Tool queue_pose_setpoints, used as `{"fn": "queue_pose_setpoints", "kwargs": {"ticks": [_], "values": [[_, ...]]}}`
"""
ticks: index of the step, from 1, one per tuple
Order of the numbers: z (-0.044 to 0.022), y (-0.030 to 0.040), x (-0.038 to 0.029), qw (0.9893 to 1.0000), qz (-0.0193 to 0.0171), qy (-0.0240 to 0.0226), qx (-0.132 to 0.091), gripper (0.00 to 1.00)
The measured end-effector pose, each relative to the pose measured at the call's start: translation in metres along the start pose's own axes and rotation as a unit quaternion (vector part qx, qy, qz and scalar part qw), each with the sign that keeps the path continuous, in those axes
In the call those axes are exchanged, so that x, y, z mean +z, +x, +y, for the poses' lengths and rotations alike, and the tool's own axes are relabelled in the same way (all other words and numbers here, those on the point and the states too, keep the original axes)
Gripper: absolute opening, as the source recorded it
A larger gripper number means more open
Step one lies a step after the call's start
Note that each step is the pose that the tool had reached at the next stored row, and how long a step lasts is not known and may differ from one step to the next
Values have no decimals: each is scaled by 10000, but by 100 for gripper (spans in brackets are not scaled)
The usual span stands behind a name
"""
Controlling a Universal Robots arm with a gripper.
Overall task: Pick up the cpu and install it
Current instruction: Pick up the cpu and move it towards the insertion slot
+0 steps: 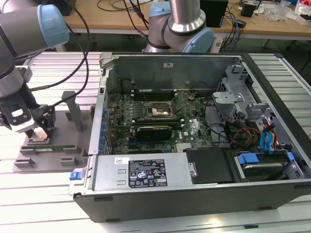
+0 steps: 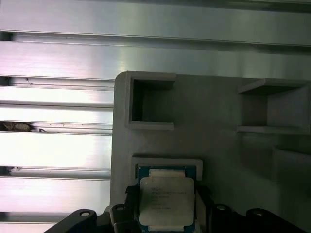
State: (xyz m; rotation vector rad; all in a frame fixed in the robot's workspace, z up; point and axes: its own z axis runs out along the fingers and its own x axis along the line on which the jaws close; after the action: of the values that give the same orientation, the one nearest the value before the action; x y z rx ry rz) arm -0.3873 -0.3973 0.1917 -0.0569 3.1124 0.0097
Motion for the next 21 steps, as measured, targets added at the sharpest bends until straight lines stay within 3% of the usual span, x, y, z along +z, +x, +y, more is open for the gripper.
{"fn": "queue_pose_setpoints", "kwargs": {"ticks": [21], "values": [[1,-6,-207,10000,0,3,0,55]]}}
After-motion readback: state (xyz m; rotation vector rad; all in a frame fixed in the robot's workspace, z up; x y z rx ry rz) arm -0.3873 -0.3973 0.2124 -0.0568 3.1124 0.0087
